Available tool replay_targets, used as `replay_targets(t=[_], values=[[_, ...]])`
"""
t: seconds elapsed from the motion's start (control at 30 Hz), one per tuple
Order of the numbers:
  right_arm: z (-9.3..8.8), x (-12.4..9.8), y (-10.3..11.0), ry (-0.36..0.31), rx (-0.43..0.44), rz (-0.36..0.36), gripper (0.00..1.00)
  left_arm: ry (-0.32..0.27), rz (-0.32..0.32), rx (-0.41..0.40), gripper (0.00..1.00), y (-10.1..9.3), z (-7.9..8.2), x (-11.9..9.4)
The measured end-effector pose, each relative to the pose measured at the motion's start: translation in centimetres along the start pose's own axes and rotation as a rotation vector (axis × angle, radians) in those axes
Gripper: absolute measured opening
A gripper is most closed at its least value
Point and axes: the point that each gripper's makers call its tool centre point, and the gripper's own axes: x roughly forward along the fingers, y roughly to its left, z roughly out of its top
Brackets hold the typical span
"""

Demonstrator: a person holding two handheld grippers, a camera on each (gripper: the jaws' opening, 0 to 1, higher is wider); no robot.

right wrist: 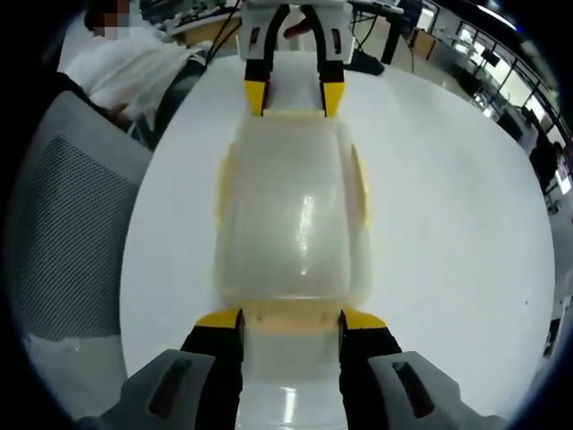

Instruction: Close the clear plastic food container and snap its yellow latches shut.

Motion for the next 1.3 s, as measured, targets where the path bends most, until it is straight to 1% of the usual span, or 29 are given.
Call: replay_targets(t=[0.23,0.4,0.53,0.6,0.8,1.07,1.3], values=[[0.0,0.0,-0.2,-0.010,0.010,0.005,0.41,-0.017,0.003,-0.015,0.40,0.0,-0.1,0.0],[-0.1,0.0,-0.4,-0.007,-0.001,0.009,0.40,-0.026,0.013,-0.014,0.39,-0.2,0.0,0.0],[0.1,0.0,-0.3,0.000,0.018,0.014,0.40,-0.006,0.013,-0.005,0.39,-0.2,-0.1,-0.2],[0.3,-0.3,-0.1,-0.006,0.022,0.014,0.40,-0.003,0.011,-0.011,0.39,-0.4,-0.1,-0.5],[1.0,-1.7,0.5,-0.047,0.025,0.023,0.40,-0.026,0.007,-0.016,0.39,-0.9,0.1,-1.7],[1.2,-2.3,1.2,-0.044,0.010,0.022,0.40,-0.026,0.015,-0.016,0.38,-1.9,0.7,-2.4],[1.2,-2.8,1.4,-0.042,0.006,0.010,0.39,-0.016,0.021,-0.014,0.38,-1.9,1.1,-2.9]])
